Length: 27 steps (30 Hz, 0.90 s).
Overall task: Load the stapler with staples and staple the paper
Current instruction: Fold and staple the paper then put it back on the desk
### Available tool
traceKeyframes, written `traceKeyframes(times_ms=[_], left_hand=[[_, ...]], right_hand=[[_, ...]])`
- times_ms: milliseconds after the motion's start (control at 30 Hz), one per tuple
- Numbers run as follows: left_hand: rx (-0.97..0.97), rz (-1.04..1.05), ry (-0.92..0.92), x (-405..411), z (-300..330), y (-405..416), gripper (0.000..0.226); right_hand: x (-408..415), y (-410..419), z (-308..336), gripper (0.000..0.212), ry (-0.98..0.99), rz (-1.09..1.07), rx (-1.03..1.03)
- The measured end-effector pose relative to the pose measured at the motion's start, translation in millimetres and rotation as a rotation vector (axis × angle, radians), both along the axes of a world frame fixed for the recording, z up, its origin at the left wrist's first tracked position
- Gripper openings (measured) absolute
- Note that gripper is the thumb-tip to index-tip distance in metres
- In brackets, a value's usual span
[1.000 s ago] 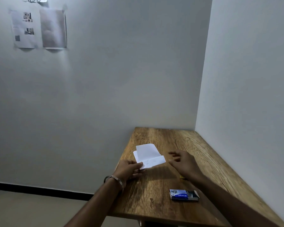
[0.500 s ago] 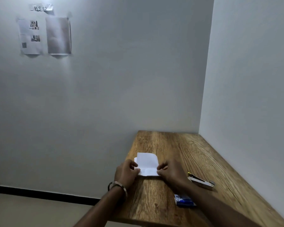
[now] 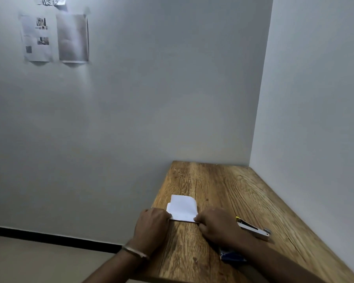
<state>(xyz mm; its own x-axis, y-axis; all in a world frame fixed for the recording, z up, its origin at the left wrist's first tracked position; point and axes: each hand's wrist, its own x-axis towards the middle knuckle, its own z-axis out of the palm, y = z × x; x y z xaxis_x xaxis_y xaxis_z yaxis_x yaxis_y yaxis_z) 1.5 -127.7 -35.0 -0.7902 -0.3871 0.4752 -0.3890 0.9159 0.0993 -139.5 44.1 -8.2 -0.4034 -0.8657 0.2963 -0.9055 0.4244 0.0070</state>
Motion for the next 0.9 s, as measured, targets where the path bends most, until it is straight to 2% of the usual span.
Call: traceKeyframes(times_ms=[100, 400, 700, 900], left_hand=[[-0.052, 0.025, -0.079, -1, 0, 1, 0.038], [0.086, 0.06, -0.283, -45, 16, -29, 0.039], [0.208, 0.1, -0.205, -119, 18, -80, 0.035], [0.188, 0.153, -0.257, -178, 19, -119, 0.038]], right_hand=[[0, -5, 7, 0.03, -0.02, -0.003, 0.062], [-22, -52, 20, 0.035, -0.052, -0.112, 0.175], [-93, -113, 12, 0.037, -0.239, -0.168, 0.184], [-143, -156, 9, 0.047, -0.237, -0.168, 0.238]])
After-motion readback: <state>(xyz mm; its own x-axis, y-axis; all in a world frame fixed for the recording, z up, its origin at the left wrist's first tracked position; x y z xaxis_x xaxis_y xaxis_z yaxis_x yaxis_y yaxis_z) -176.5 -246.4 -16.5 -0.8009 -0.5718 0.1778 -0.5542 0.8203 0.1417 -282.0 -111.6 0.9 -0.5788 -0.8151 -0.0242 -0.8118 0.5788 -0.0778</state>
